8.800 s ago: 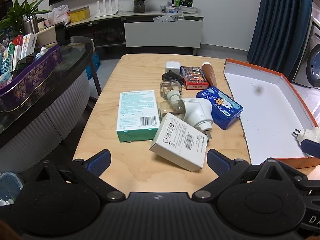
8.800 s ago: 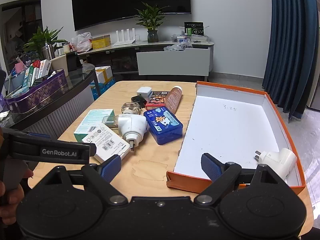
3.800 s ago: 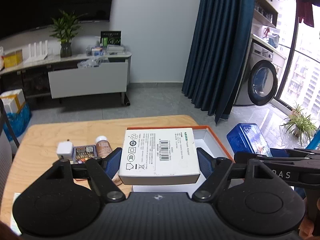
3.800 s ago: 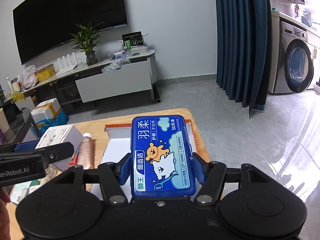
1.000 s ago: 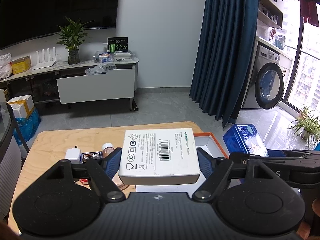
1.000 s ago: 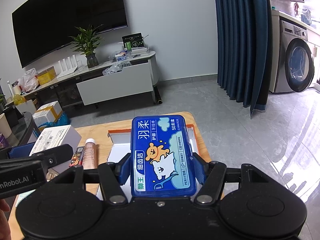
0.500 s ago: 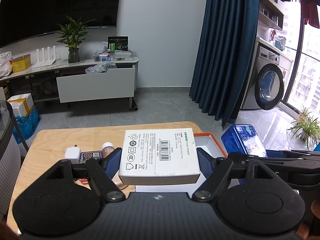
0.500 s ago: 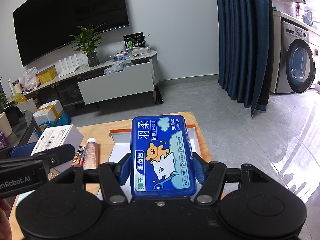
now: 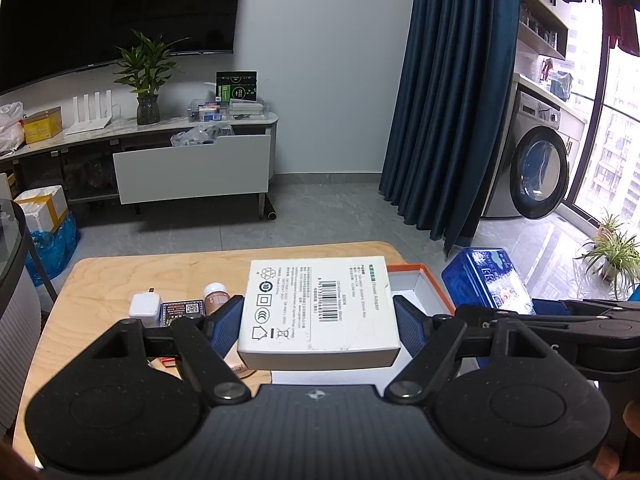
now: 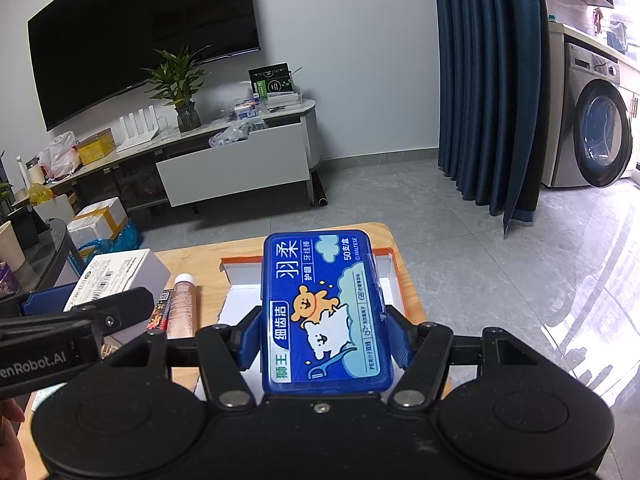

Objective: Organize rigid objects
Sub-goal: 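Carry the white box with left gripper while right gripper carries the blue tin over the orange-rimmed box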

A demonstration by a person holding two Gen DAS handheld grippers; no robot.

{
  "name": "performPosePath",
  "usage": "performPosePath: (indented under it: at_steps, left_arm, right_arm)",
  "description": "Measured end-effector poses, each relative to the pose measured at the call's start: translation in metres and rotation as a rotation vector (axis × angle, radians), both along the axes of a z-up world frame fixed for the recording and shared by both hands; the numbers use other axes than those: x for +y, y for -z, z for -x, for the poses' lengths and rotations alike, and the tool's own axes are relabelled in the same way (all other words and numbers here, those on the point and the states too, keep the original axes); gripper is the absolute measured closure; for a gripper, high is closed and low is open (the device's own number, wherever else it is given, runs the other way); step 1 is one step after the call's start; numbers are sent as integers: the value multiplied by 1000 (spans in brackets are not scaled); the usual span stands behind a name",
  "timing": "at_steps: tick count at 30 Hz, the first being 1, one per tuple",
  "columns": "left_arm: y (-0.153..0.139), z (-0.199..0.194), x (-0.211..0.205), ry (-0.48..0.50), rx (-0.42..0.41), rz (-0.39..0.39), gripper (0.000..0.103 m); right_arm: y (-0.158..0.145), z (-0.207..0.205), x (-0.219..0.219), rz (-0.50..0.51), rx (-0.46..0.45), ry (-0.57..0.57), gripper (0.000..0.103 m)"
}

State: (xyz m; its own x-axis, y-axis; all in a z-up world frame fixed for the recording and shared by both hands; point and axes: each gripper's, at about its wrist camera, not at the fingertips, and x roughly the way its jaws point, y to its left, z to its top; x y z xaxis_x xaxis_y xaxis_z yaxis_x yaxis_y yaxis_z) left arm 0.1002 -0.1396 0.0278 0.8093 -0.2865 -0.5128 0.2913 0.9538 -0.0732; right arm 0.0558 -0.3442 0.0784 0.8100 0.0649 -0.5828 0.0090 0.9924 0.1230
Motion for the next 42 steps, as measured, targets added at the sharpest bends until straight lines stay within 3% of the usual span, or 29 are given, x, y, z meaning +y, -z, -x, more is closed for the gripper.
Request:
performPosePath:
  at_steps: [42]
  left_arm:
    - [6,-6,0,12,15,-8,24]
  right_arm:
    - [3,-3,1,7,12,1,29]
